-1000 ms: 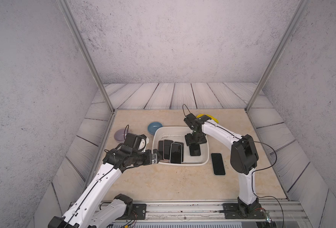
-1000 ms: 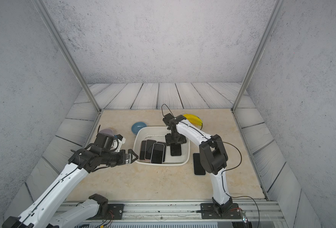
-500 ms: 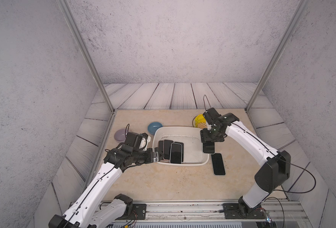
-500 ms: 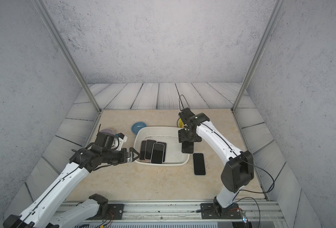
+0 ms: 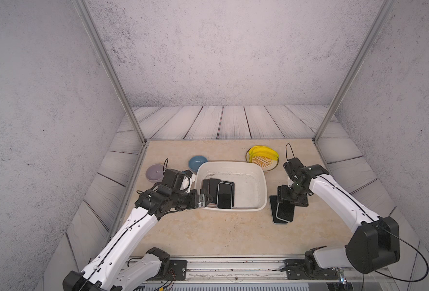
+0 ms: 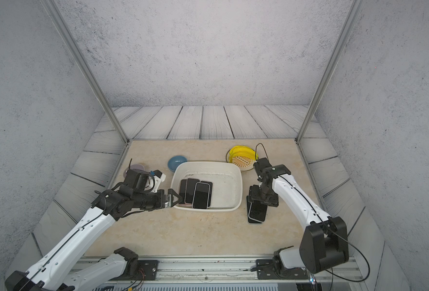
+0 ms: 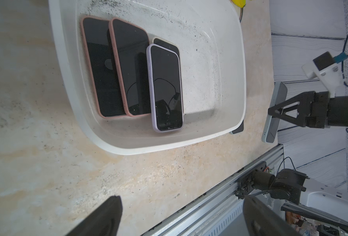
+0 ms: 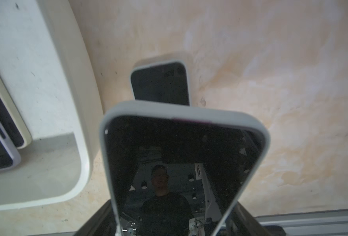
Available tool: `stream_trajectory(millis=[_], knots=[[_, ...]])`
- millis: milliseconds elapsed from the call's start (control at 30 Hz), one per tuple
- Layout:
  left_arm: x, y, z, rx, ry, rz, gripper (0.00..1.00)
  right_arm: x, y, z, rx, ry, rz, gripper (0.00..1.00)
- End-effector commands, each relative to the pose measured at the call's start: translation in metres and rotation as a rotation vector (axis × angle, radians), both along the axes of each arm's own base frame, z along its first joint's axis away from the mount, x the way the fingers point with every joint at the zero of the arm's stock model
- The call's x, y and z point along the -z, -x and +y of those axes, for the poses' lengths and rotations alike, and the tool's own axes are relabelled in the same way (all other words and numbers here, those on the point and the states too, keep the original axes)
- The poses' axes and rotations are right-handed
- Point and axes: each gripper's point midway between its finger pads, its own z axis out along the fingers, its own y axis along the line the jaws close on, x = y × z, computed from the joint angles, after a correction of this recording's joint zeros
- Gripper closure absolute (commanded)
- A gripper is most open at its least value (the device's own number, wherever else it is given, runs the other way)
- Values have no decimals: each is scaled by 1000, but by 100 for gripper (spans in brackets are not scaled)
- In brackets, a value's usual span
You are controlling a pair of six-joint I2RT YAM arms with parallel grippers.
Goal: Take the phone out of the storage box
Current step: Move the storage box to the center of the board.
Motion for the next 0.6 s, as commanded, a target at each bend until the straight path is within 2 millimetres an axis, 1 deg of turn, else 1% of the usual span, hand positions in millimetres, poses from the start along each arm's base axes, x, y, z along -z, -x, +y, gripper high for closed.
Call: stream_trajectory(millis=[0, 167, 233, 367, 433, 567], knots=[[4, 7, 0, 13, -2, 8, 1, 5, 21, 17, 23, -89, 25, 33], [5, 8, 0, 12, 2, 11, 1, 26, 47, 28, -27, -65, 86, 33], [4, 8, 0, 12, 1, 10, 1, 33, 53, 34, -47, -63, 95, 33], [6, 9, 2, 11, -5, 13, 1, 47, 62, 52, -107, -60, 103, 33], [6, 10, 2, 11, -6, 13, 1, 56, 64, 56, -129, -46, 111, 33], [7, 11, 2, 12, -9, 18, 1, 67, 63, 68, -168, -37, 114, 33]])
